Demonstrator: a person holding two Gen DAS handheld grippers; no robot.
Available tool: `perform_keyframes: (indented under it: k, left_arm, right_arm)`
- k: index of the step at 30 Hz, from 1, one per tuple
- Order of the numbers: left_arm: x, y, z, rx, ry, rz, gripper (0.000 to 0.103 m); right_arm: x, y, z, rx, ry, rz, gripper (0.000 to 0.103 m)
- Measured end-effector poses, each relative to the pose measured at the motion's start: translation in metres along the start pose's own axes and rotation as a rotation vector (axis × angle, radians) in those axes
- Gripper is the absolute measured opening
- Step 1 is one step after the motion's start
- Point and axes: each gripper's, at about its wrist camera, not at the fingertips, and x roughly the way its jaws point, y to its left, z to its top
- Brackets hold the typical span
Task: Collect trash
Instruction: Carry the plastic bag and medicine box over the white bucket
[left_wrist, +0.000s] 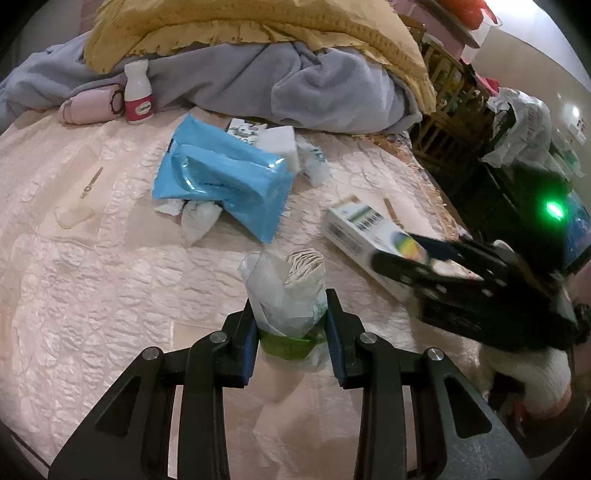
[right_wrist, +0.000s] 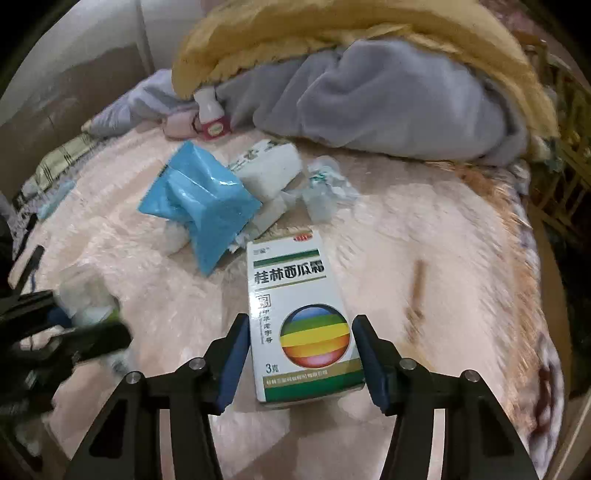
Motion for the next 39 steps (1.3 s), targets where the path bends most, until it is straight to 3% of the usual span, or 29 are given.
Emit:
perform_keyframes:
  k: [11,14,17,19,22,23,24,28,33,39]
  left_arm:
    - [-0.015,-0.043,-0.007,0.057,-0.018,-0.035,0.03]
    - [-0.017,-0.055,-0.009,0.079,-0.017,-0.038,0.03]
    - [-0.02,-0.066,-0.011,0.102,-0.019,-0.036,0.03]
    - [-0.022,-0.071,-0.012,0.113,-0.019,-0.031,0.03]
    - [-0.023,-0.077,-0.013,0.126,-0.018,-0.024,0.03]
    - [-0.023,-0.078,-0.014,0.13,-0.017,-0.022,0.03]
    - [-0.024,-0.08,-0.014,0.134,-0.017,-0.02,0.03]
    - [-0.024,-0.09,-0.014,0.161,-0.015,-0.019,0.03]
    - [-0.022,-0.114,-0.011,0.203,-0.015,-0.041,0.03]
    - [-0.018,-0.156,-0.003,0.25,-0.001,-0.131,0.03]
  right_arm:
    - [-0.077,-0.018,-0.087,0.133,-0.044,-0.03,0.054]
    - [-0.077,-0.016,-0.104,0.116,0.014,-0.047,0.053]
    - [-0.077,-0.011,-0.107,0.079,0.026,-0.076,0.056]
    - [-0.077,-0.007,-0.103,0.058,0.021,-0.088,0.066]
    - [-0.074,-0.005,-0.099,0.047,-0.001,-0.081,0.066]
    - [-0.071,-0.005,-0.098,0.047,-0.002,-0.076,0.065]
    - [-0.069,-0.006,-0.098,0.052,-0.003,-0.071,0.049]
    - [-0.074,-0.011,-0.104,0.089,-0.03,-0.062,0.05]
    - [-0.112,-0.022,-0.11,0.108,-0.111,-0.084,0.05]
    - [-0.158,-0.05,-0.12,0.139,-0.175,-0.144,0.05]
